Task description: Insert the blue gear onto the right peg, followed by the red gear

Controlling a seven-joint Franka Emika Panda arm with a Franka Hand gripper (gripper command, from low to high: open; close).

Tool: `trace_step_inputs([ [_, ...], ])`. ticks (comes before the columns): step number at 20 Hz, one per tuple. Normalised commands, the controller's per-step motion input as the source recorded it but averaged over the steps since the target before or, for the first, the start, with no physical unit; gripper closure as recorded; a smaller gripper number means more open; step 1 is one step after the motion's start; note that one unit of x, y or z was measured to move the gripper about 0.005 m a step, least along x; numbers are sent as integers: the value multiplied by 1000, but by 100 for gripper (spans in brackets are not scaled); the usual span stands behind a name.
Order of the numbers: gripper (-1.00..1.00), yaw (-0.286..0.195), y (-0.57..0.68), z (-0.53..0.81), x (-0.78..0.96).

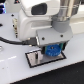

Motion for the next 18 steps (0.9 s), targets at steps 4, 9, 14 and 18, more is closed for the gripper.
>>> trace_step_inputs([
  [4,100,0,37,-136,177],
  [9,100,0,32,-156,148],
  [14,-100,0,73,-13,57],
  [18,-100,0,86,171,-12],
])
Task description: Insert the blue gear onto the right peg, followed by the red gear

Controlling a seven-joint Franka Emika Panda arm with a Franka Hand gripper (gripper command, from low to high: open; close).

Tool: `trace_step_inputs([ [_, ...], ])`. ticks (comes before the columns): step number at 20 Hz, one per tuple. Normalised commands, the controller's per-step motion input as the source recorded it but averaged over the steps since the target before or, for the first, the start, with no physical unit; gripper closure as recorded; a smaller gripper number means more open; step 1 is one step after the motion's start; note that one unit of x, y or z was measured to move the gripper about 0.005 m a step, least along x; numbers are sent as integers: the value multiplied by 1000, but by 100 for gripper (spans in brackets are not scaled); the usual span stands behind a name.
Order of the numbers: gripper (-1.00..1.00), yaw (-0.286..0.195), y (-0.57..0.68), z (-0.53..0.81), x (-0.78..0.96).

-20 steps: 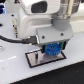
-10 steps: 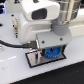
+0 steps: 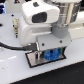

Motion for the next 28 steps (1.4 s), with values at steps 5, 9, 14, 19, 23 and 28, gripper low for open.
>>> trace_step_inputs([
  [5,-100,0,71,376,-197],
  [9,-100,0,158,333,-376],
  [14,-100,0,252,257,-527],
  [19,-100,0,265,124,-686],
  [23,-100,0,90,-3,-776],
  [28,-100,0,45,-81,-719],
])
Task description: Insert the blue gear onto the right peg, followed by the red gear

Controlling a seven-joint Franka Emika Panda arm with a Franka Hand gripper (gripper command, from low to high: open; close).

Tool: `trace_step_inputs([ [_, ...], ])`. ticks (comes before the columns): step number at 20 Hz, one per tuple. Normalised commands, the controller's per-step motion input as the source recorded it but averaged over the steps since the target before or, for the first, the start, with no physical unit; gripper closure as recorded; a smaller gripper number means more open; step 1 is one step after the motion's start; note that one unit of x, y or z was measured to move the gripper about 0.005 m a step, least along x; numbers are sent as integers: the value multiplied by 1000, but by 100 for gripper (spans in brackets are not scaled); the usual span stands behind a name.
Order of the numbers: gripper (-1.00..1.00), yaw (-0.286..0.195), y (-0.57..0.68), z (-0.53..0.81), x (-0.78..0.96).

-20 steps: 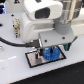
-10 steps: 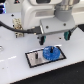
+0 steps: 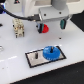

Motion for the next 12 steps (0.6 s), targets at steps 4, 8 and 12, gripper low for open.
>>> trace_step_inputs([
  [4,-100,0,64,-97,-660],
  [8,-100,0,24,-210,-537],
  [12,-100,0,15,-307,-393],
])
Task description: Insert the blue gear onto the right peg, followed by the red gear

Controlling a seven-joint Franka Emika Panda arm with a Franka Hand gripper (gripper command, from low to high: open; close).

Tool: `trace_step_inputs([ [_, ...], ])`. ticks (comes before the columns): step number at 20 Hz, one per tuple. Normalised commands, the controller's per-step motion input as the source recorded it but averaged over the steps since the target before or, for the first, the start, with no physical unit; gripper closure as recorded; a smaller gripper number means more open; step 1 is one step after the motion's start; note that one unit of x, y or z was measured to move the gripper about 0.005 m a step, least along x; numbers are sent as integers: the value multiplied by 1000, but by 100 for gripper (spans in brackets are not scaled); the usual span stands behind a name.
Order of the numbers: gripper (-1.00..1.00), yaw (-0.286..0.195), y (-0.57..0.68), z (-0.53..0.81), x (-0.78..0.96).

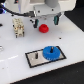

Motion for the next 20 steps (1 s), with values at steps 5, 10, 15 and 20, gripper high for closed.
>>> trace_step_inputs([
  [5,-100,0,49,-314,-307],
  [10,-100,0,30,-311,-130],
  [15,-100,0,-9,-309,-32],
  [20,100,0,8,-214,-165],
])
